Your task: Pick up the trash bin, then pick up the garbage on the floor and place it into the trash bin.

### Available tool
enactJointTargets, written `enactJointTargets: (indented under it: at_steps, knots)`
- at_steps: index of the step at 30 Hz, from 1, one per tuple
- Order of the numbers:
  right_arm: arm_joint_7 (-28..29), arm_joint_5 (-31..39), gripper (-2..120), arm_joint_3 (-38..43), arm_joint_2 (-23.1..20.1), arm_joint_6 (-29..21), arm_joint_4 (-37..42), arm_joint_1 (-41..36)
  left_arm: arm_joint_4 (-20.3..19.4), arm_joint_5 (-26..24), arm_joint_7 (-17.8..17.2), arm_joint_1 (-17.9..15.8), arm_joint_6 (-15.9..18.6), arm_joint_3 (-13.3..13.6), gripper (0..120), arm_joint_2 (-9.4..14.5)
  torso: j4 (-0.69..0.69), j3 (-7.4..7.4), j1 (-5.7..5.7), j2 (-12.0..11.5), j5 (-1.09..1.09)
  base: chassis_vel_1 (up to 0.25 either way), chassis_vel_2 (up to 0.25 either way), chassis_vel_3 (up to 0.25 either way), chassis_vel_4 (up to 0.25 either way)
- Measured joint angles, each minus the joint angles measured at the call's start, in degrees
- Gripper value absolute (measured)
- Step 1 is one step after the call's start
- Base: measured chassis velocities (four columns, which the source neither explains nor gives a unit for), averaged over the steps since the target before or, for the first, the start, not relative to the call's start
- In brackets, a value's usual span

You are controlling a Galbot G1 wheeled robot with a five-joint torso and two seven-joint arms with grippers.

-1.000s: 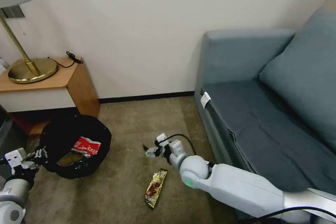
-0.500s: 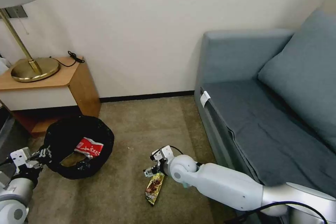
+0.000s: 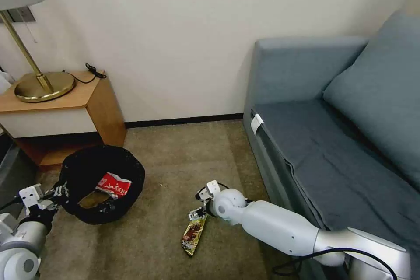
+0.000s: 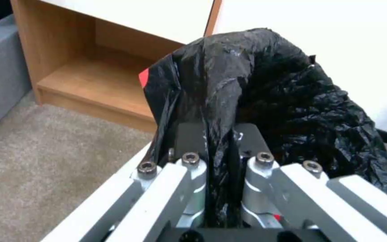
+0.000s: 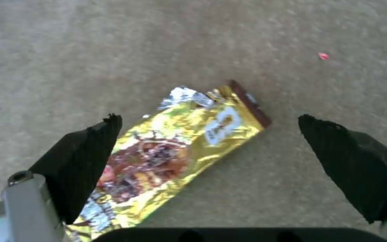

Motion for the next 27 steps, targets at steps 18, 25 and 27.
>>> enactJointTargets:
  at_steps: [18, 25, 27]
  knots:
    - [-5.63, -5.33, 100, 4.57, 2.99, 1.19, -8.49, -2.99, 1.03, 1.37, -0.01, -0.08, -0.43, 0.41, 5, -0.85, 0.01, 0.00, 0.00, 0.00, 0.01, 0.000, 0.000, 0.000, 0.000]
    - [-6.60, -7.70, 100, 6.11, 5.38, 2.21, -12.71, -3.92, 1.37, 1.82, 0.07, 0.05, -0.78, 0.59, 5, -0.93, 0.01, 0.00, 0.00, 0.00, 0.01, 0.000, 0.000, 0.000, 0.000]
    - [-6.65, -8.17, 100, 6.42, 5.83, 2.38, -13.47, -4.05, 1.51, 1.84, 0.08, 0.07, -0.86, 0.55, 5, -0.88, 0.01, 0.00, 0.00, 0.00, 0.00, 0.000, 0.000, 0.000, 0.000]
